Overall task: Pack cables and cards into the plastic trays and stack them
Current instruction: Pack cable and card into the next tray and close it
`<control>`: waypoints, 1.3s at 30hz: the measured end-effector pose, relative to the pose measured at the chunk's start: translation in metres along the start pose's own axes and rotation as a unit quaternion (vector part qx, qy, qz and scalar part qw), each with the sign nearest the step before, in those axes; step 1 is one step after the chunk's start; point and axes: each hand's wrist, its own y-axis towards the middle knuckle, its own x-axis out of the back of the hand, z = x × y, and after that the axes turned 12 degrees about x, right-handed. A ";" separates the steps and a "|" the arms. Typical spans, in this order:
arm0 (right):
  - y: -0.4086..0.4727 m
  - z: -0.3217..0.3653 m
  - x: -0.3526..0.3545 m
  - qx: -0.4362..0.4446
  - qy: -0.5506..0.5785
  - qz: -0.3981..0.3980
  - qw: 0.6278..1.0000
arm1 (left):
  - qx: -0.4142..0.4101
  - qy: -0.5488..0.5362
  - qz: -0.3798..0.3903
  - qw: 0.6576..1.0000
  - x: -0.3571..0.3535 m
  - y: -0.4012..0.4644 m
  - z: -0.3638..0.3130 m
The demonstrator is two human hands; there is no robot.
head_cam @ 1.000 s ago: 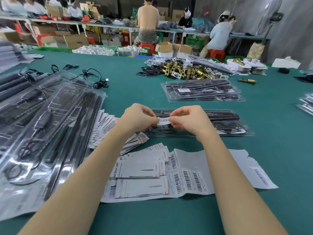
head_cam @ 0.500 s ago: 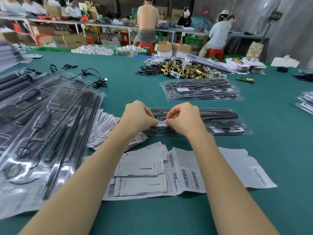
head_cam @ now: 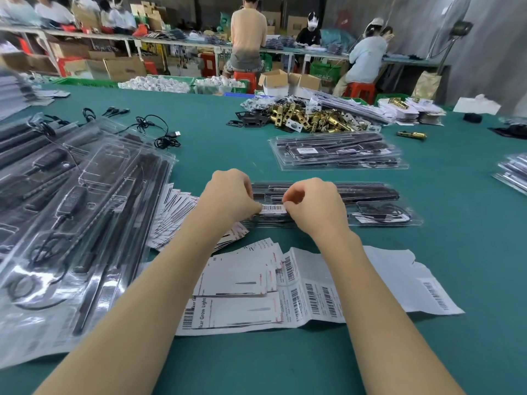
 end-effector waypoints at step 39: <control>-0.027 -0.062 0.026 0.045 -0.045 0.023 0.998 | 0.223 -0.458 0.220 0.832 0.007 0.020 0.020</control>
